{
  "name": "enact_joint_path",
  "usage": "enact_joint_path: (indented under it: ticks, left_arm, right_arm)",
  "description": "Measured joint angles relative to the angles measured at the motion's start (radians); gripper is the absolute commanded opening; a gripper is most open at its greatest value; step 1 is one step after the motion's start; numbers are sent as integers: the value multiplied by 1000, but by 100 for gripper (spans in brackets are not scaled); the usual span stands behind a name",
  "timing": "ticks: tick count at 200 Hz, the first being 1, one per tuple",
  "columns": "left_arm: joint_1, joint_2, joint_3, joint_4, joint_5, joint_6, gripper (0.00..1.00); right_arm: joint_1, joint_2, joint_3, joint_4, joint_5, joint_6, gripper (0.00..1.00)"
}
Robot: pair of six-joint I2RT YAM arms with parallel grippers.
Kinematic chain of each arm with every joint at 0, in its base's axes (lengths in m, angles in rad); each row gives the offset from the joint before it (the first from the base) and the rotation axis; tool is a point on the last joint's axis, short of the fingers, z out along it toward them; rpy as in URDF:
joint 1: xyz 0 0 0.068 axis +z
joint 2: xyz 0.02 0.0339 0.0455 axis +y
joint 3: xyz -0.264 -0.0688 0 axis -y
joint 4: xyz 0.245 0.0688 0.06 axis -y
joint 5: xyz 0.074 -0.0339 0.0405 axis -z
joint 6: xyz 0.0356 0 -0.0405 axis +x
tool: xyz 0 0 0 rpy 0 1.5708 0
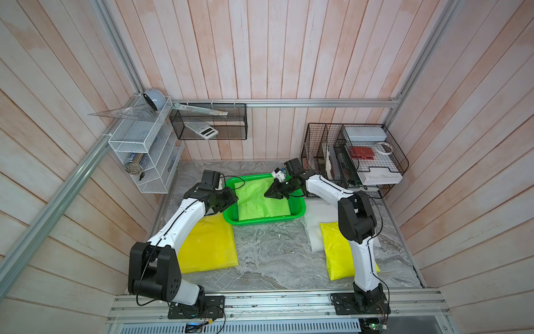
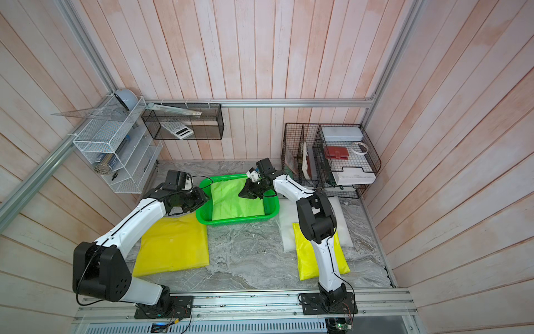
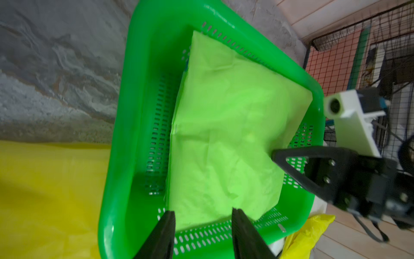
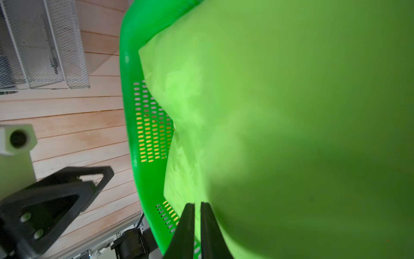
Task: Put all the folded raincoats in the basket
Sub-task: Place the raincoat in the basket, then pick up the raincoat from the center of the board.
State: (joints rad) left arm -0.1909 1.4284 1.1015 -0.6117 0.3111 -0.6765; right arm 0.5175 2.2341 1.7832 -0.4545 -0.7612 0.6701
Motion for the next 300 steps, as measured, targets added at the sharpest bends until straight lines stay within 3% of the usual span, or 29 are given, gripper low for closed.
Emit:
enact_joint_path:
  ticks: [47,96,117,171,202,245,271,300]
  left_arm:
    - [-1,-193,-142,-3,1,-14,46]
    - [0,-303,-167,-67,-79,-17,46]
    - [2,-367,-185,-98,-144,-28,46]
    - [6,-473,-376,-105,-187,-100,46]
    - [6,-478,-492,-69,-159,-148,46]
    - [6,-452,-554,-20,-150,-181,44]
    - [6,-459,-591,-18,-159,-199,43]
    - [6,-536,-609,-70,-222,-227,42]
  right_arm:
    - [-4,61,14,-10,24,17,15]
    - [-3,25,24,-6,29,3,45]
    - [-3,-98,-39,10,40,1,50]
    - [26,-632,-416,103,103,-1,52]
    - [154,-797,-692,139,207,-6,56]
    - [441,-808,-949,230,358,68,61]
    - [535,-729,-991,343,417,154,62]
    - [608,-591,-922,429,484,225,62]
